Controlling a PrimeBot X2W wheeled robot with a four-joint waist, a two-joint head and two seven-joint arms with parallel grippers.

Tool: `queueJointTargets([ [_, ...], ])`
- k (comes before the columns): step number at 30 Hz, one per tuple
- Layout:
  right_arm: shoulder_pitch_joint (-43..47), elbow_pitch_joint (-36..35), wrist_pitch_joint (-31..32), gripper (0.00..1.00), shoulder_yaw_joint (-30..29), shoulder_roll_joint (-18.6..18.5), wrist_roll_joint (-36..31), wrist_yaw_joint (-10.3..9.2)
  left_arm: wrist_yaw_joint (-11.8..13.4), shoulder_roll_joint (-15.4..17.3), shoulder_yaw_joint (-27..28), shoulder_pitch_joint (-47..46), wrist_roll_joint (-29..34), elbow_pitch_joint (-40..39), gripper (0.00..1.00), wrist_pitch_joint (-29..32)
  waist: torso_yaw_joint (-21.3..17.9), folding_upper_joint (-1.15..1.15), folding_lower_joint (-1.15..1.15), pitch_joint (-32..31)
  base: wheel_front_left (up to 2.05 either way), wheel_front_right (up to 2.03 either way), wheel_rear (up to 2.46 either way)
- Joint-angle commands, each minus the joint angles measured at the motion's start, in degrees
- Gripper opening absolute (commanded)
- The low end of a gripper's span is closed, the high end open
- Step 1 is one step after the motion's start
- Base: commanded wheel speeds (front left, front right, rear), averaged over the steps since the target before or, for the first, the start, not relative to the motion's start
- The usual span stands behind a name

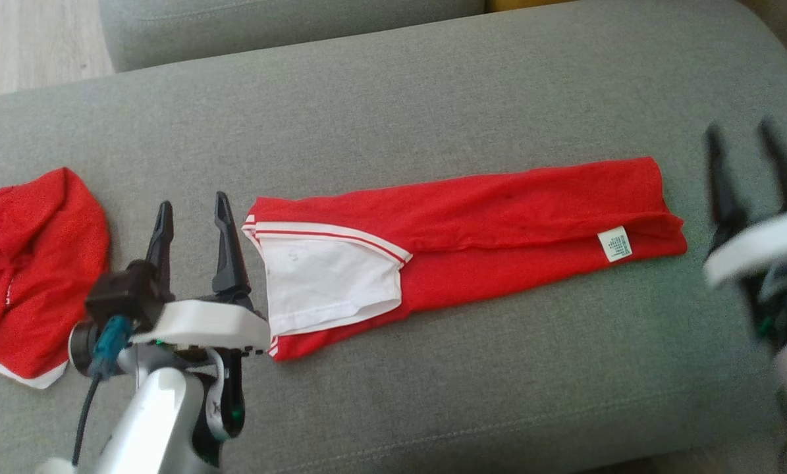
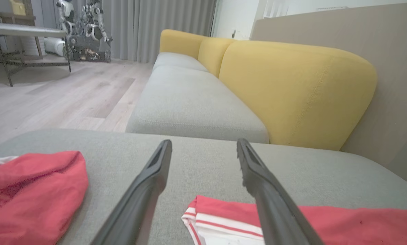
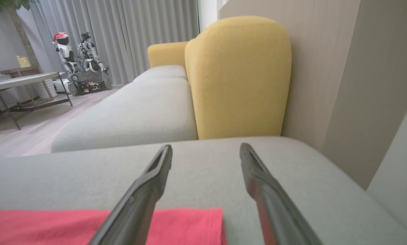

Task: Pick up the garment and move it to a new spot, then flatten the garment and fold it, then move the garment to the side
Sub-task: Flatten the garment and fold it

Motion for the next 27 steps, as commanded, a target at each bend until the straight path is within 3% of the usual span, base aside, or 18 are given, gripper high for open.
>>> queueJointTargets([
  [1,2.9,-2.7,-0.8,1.00,-1.3,1.0,-2.3,-0.05,-0.4,-0.2,3.0,-1.1,1.7,-2.6,1.00,-0.7,0.1,0.00,0.00,-0.1,0.00,0.00,0.00],
  [5,10.2,-8.4,-0.8,1.00,-10.0,7.0,-11.2,-0.05,-3.0,-3.3,6.3,1.7,7.1,-4.5,1.00,-0.7,0.4,0.00,0.00,-0.5,0.00,0.00,0.00],
  [10,14.0,-11.5,-0.8,1.00,-14.6,11.0,-16.5,-0.05,-6.4,-5.5,8.9,3.9,10.5,-3.9,1.00,-0.7,1.0,0.00,0.00,-0.7,0.00,0.00,0.00],
  [17,13.8,-10.6,-0.2,1.00,-18.5,12.4,-17.7,-0.05,-9.1,-6.8,11.3,3.7,12.6,-3.4,1.00,-0.7,2.1,0.00,0.00,0.1,0.00,0.00,0.00],
  [21,10.7,-6.7,2.0,1.00,-21.2,12.2,-16.8,-0.05,-10.1,-7.1,11.2,3.3,13.6,-2.7,1.00,-0.7,2.5,0.00,0.00,1.5,0.00,0.00,0.00],
  [27,4.2,0.3,4.8,1.00,-23.3,10.9,-15.7,-0.05,-9.8,-7.2,9.7,1.6,13.9,-2.4,1.00,-0.7,3.3,0.00,0.00,5.2,0.00,0.00,0.00],
])
